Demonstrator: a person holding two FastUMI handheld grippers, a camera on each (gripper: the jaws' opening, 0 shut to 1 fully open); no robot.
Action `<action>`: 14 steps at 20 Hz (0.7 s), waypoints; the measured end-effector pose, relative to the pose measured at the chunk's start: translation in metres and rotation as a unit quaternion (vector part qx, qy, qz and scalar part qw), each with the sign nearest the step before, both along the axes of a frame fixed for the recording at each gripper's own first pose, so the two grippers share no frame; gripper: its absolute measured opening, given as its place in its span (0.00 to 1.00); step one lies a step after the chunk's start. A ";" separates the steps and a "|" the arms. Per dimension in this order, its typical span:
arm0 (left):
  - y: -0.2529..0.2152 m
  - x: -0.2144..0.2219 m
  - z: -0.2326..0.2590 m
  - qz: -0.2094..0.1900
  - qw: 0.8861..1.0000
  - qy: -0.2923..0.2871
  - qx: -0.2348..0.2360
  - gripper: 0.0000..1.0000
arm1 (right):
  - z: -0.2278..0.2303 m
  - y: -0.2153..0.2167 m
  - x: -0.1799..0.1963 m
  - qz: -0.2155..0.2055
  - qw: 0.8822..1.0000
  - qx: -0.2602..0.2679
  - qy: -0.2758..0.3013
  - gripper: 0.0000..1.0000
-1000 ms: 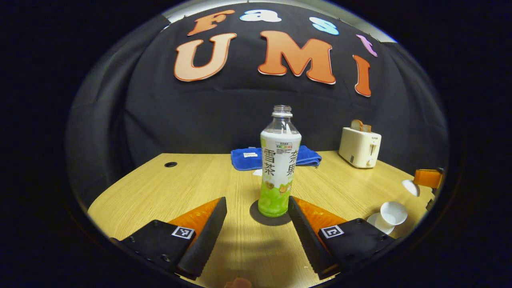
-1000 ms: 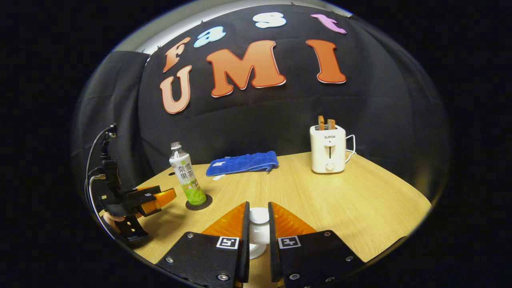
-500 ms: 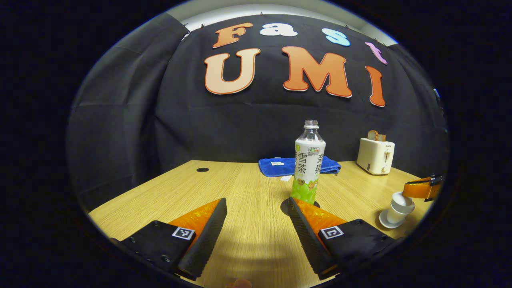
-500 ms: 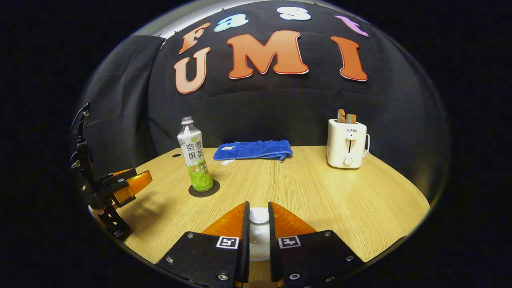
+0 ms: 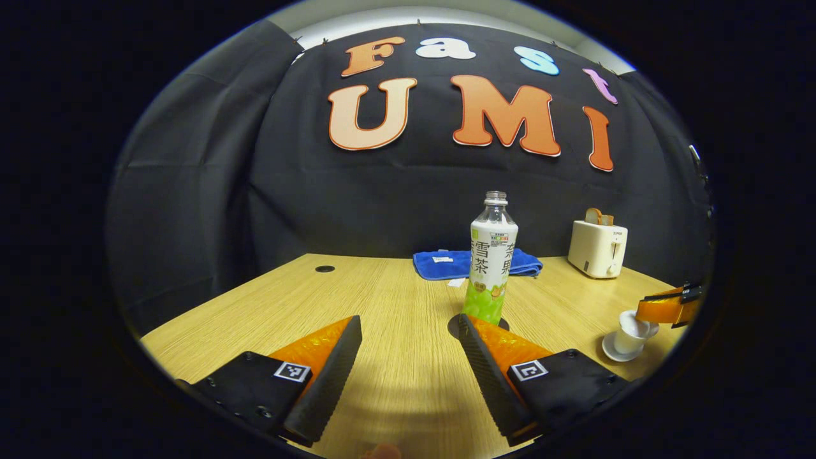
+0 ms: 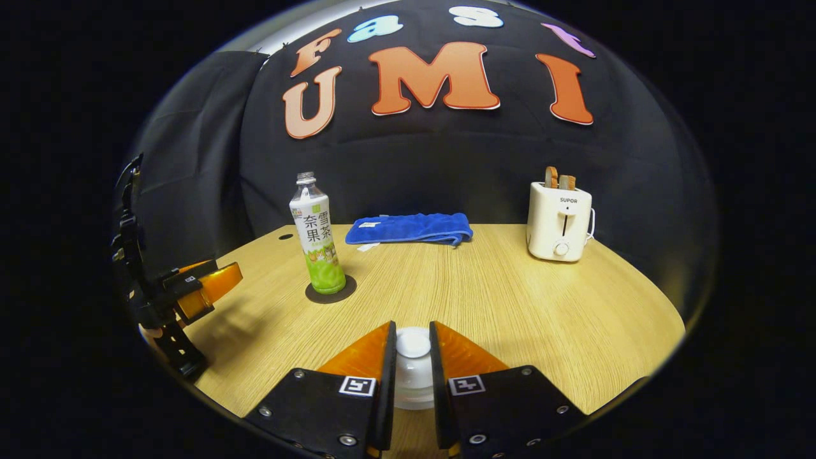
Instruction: Open the teacup lid with one hand, grasp the water bottle and pour water into the teacup with the other hand; after pouring, place the water bottle on the coaster and then close the teacup lid.
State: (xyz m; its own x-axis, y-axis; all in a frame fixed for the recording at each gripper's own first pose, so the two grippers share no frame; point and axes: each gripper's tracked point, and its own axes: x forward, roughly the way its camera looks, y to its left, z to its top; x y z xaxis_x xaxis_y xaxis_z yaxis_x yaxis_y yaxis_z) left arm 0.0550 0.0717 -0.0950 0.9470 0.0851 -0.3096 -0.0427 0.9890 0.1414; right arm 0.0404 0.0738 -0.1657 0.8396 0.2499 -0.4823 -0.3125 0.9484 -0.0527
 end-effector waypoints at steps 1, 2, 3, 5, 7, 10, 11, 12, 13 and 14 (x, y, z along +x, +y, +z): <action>0.000 -0.002 0.001 -0.001 1.000 0.001 0.001 0.96 | 0.001 -0.001 0.000 -0.001 1.000 0.000 0.001 0.30; 0.000 -0.004 0.003 -0.002 1.000 0.000 0.001 0.98 | 0.001 -0.002 -0.001 -0.003 1.000 0.001 0.002 0.32; 0.000 -0.005 0.005 -0.003 1.000 -0.001 0.003 0.98 | 0.003 -0.004 -0.002 -0.001 1.000 0.000 0.003 0.36; 0.000 -0.008 0.007 -0.005 1.000 -0.004 0.008 0.98 | 0.010 -0.006 -0.007 -0.002 1.000 -0.001 0.000 0.36; -0.004 -0.011 0.012 -0.007 1.000 -0.009 0.008 0.98 | 0.024 -0.008 -0.015 0.005 1.000 -0.006 -0.015 0.43; -0.008 -0.016 0.019 -0.005 1.000 -0.022 0.009 0.98 | 0.052 -0.013 -0.025 0.010 0.999 -0.011 -0.052 0.63; -0.011 -0.018 0.021 -0.005 1.000 -0.026 0.006 0.98 | 0.063 -0.013 -0.028 0.009 0.998 -0.004 -0.065 0.78; -0.013 -0.019 0.024 -0.005 1.000 -0.031 0.003 0.98 | 0.071 -0.013 -0.031 0.008 0.997 0.003 -0.076 0.81; -0.015 -0.021 0.026 -0.006 0.999 -0.035 0.003 0.98 | 0.080 -0.013 -0.034 0.007 0.996 0.009 -0.085 0.84; -0.016 -0.022 0.028 -0.008 0.999 -0.036 0.006 0.96 | 0.087 -0.014 -0.037 0.004 0.995 0.011 -0.096 0.85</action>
State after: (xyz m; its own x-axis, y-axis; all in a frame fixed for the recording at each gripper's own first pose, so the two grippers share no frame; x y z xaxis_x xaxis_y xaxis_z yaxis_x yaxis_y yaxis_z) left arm 0.0333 0.0560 -0.0671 0.9682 0.0730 -0.2395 -0.0372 0.9879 0.1504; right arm 0.0038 0.0602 -0.0787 0.9135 0.2656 -0.3083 -0.3063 0.9476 -0.0912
